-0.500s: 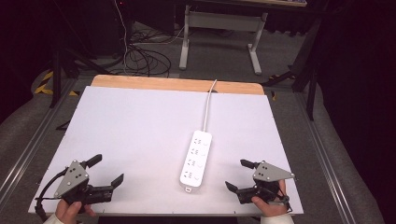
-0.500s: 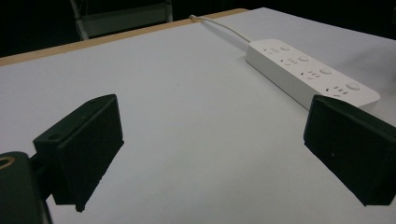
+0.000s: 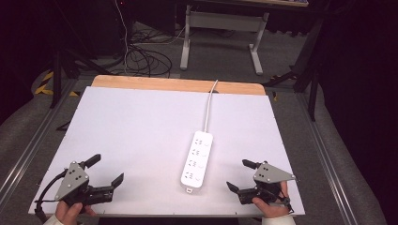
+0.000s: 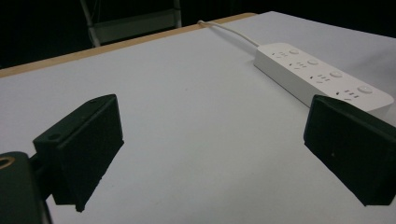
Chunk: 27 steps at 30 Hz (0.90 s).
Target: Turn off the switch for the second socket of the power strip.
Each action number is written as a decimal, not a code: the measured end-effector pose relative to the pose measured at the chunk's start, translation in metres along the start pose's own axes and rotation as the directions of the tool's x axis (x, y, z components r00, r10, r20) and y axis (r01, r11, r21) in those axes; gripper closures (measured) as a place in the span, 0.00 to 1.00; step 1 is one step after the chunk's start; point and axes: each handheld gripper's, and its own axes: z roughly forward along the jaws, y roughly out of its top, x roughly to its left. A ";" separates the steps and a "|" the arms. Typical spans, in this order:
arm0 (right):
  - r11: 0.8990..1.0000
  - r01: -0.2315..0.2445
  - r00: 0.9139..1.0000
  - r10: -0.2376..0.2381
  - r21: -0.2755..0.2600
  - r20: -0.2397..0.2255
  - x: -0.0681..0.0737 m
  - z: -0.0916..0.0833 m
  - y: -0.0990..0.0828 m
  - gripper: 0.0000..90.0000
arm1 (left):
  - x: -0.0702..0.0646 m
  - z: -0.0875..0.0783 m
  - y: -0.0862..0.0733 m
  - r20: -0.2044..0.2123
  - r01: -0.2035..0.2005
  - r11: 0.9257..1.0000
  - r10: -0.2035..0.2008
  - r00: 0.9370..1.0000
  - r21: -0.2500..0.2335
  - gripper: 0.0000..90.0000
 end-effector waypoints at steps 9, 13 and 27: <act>1.000 0.016 1.000 -0.016 -0.009 -0.005 0.001 -0.001 0.001 0.19 | 0.000 0.000 0.000 -0.010 -0.002 1.000 0.002 1.000 0.002 0.06; 1.000 0.019 1.000 -0.019 -0.004 -0.002 0.001 -0.001 0.002 0.20 | -0.001 0.000 0.000 -0.009 -0.001 1.000 0.001 1.000 0.001 0.06; 0.999 0.038 0.999 -0.037 0.033 -0.022 0.001 0.003 0.026 0.20 | -0.001 0.000 0.000 -0.015 -0.008 1.000 0.008 1.000 0.003 0.06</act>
